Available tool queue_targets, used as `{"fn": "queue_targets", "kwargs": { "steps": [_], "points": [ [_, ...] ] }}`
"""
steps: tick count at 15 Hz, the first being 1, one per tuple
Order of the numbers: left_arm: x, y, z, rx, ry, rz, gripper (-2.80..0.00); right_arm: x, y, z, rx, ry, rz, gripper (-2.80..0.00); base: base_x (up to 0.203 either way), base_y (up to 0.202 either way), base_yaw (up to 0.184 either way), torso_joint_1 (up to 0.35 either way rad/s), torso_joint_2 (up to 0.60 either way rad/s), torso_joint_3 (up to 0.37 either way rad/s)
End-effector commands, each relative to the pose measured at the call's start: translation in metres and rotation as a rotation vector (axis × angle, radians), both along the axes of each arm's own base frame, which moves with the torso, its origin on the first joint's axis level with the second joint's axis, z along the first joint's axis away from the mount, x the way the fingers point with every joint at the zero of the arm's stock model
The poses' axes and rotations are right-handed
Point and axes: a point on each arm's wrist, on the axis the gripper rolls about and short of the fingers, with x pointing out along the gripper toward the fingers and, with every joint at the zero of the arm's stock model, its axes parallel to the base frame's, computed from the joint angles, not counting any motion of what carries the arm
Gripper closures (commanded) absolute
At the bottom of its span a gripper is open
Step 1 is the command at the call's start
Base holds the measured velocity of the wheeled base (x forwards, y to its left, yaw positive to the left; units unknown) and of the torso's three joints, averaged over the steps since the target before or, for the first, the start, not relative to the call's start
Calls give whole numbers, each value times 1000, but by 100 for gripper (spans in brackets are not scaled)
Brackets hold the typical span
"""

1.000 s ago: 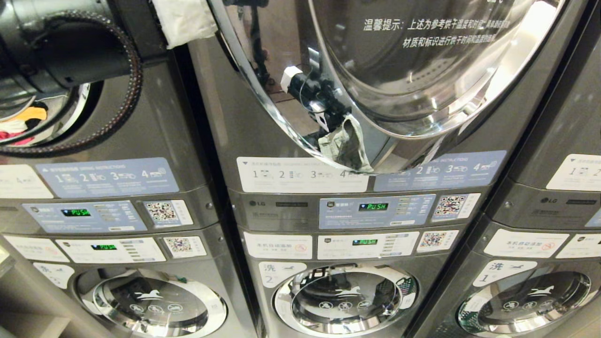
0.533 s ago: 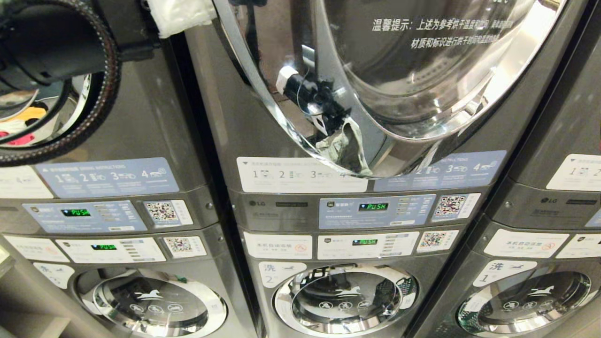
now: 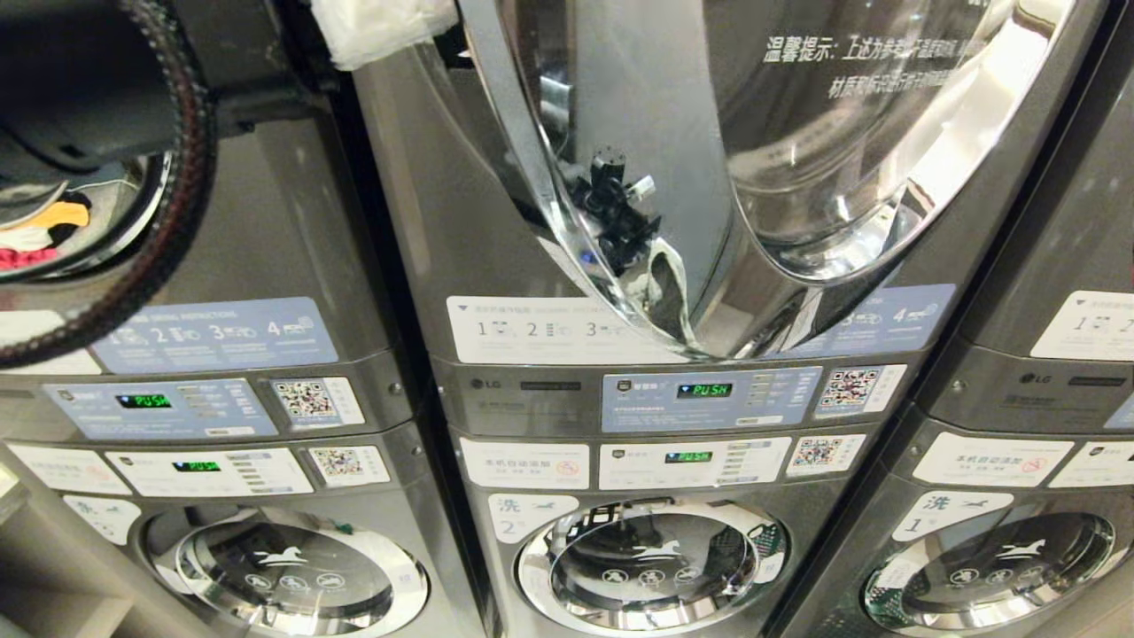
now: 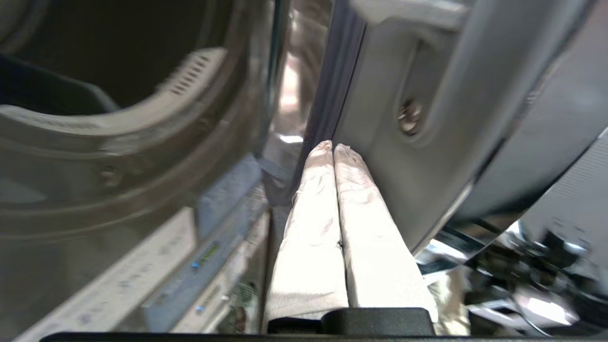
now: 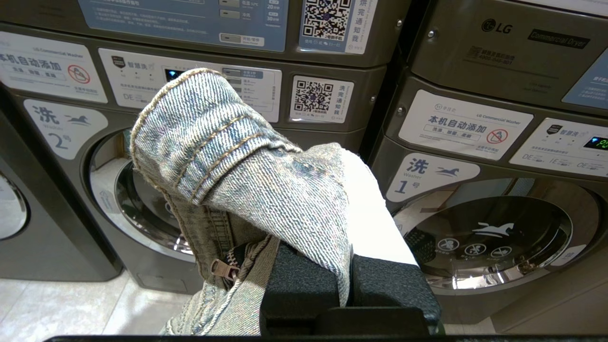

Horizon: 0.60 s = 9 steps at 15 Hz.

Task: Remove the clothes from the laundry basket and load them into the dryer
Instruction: Take the clothes out of the basket

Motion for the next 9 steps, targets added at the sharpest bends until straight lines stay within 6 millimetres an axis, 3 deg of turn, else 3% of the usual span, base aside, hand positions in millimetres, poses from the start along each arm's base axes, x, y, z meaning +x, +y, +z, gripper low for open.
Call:
{"fn": "queue_targets", "kwargs": {
  "steps": [1, 9],
  "points": [
    [-8, -3, 1, -1, 0, -37, 0, 0, 0, 0, -1, 2, 0, 0, 0, 0, 0, 0, 0, 0],
    [-32, -21, 0, 13, 11, -174, 0, 0, 0, -1, -1, 25, 3, 0, 0, 0, 0, 0, 0, 0]
  ]
}}
